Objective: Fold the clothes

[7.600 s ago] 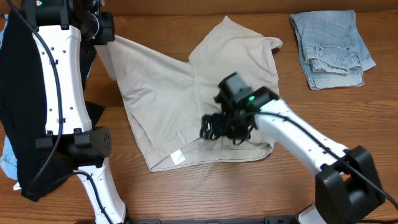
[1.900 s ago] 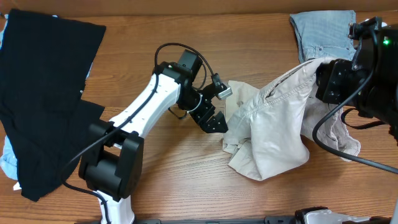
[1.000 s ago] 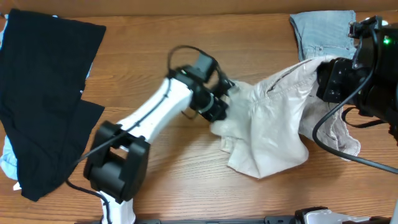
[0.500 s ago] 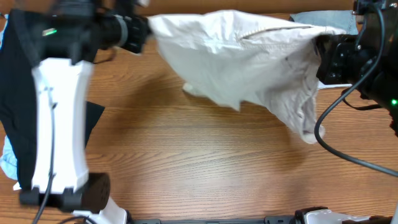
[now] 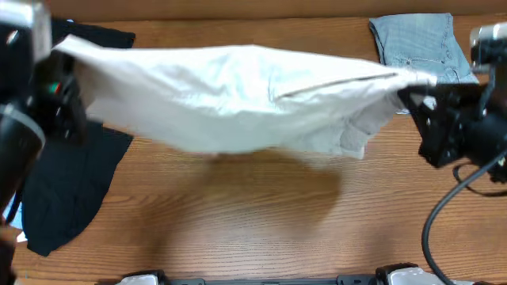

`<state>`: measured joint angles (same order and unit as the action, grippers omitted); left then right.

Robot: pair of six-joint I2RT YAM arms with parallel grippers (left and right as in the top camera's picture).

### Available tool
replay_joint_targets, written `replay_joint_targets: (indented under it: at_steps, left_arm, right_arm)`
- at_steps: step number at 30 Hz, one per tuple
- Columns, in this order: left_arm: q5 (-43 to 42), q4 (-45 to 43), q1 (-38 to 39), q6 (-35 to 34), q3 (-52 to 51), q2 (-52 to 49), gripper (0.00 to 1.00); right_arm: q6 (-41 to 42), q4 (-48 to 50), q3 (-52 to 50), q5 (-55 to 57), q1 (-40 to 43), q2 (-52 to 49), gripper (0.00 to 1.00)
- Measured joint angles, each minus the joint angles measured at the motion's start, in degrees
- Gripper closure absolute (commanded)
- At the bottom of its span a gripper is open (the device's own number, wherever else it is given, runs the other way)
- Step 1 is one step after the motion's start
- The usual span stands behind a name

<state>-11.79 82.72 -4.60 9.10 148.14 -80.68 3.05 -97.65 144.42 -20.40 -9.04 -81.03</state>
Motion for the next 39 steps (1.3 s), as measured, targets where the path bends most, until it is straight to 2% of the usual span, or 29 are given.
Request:
replay_joint_targets:
  at_steps: [4,8,13,18,24,27,30,35,39]
  left_arm:
    - [1.9,0.7,0.0,0.0,0.5,1.2,0.96]
    - [2.9,1.5,0.0,0.0,0.5,-2.1,0.96]
    - [4.4,-1.3,0.0,0.0,0.5,-11.2,0.96]
    - [6.5,-10.7,-0.1,-0.6,0.0,-22.6,0.96]
    - [7.6,-16.5,-1.1,-1.9,-0.7,-25.1,0.96]
    - [7.8,-16.6,-1.5,-2.1,0.1,-23.7,0.96]
    - [7.7,-13.8,-1.5,-2.2,0.7,-22.1,0.96]
    - [4.5,-3.8,-1.5,-2.1,1.6,-21.5,0.96]
    - [0.9,5.6,-1.0,-1.7,1.9,-24.6,0.96]
  right_arm:
    - [-1.2,1.1,-1.4,-1.2,0.0,-0.3,0.96]
    - [-2.5,5.4,-3.2,-1.7,0.0,-4.0,0.96]
    - [-3.9,17.1,-3.9,-1.4,0.0,-14.1,0.96]
    - [-4.4,31.9,-5.0,-0.7,0.0,-22.9,0.96]
    - [-4.2,44.1,-5.3,-0.4,0.0,-24.8,0.96]
    - [-4.3,44.6,-4.1,-0.6,-0.1,-24.5,0.96]
    - [-4.3,40.9,-3.8,-0.2,0.0,-24.0,0.96]
    - [-4.3,29.0,-5.6,2.1,-0.1,-24.2,0.96]
    - [-4.1,22.2,-11.3,3.4,0.0,-25.7,0.96]
